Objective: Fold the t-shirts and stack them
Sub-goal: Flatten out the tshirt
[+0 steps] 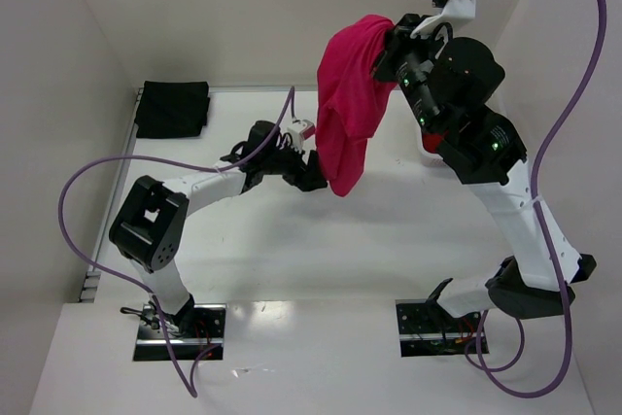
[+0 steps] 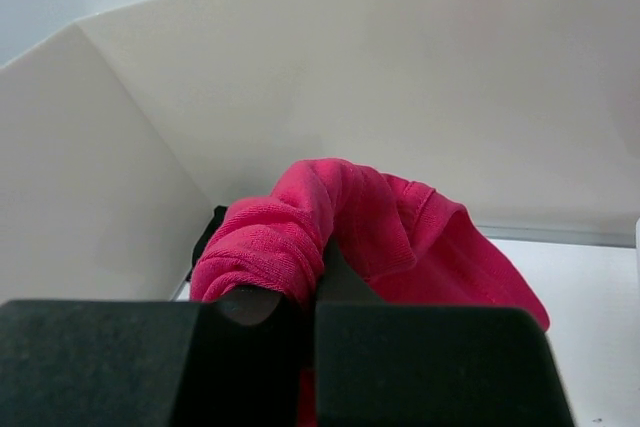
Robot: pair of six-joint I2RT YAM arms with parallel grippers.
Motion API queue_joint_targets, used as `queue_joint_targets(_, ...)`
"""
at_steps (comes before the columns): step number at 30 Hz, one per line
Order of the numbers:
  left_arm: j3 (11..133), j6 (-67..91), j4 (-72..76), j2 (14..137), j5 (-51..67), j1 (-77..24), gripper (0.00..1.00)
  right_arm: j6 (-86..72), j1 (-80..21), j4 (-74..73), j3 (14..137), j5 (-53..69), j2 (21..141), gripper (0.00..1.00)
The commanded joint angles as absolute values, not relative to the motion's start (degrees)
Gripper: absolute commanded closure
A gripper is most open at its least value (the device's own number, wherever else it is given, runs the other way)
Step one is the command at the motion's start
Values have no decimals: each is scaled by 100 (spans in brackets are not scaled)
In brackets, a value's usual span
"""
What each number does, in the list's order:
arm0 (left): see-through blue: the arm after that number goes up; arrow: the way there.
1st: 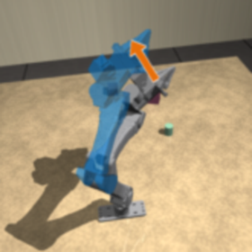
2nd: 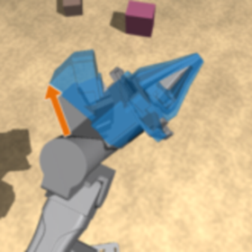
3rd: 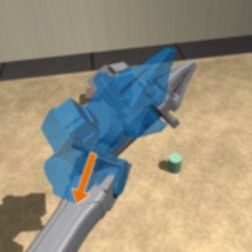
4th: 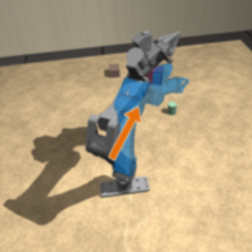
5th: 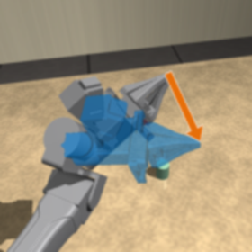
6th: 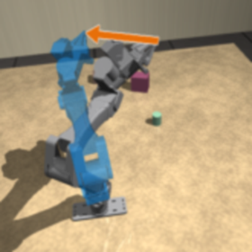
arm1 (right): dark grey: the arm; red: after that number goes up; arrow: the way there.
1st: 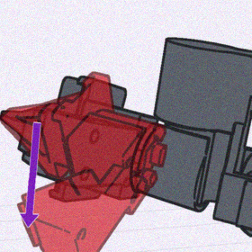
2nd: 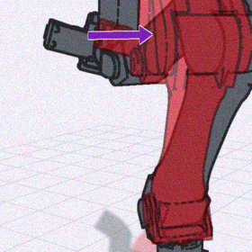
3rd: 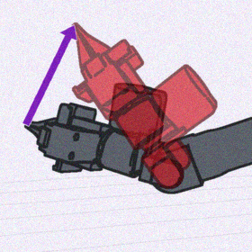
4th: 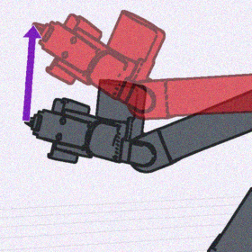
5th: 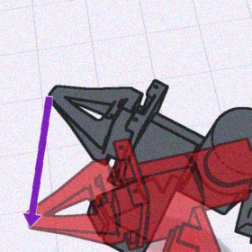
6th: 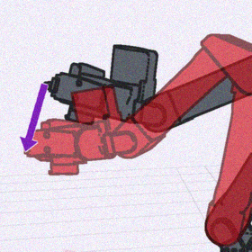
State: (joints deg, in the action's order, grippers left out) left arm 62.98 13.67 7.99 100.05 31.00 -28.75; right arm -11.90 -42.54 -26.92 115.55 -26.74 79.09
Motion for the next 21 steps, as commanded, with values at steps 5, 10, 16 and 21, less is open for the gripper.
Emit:
queue_joint_targets(5, 6363, 1529, 1529, 9985, 3902, -2830, 25, -1274, -4280, -2188, 11708, -2584, 7664, 100)
queue_joint_targets(10, 6292, 1477, 1591, 9904, 3973, -2830, 41, -1274, -4280, -2136, 11584, -2584, 7611, 100)
queue_joint_targets(16, 6372, 1529, 1538, 10081, 4157, -2830, 77, -1274, -4280, -2065, 11531, -2584, 7611, 100)
queue_joint_targets(21, 6513, 1223, 907, 9678, 3534, -2830, 100, -1029, -4280, -1952, 11041, -3232, 7611, 100)
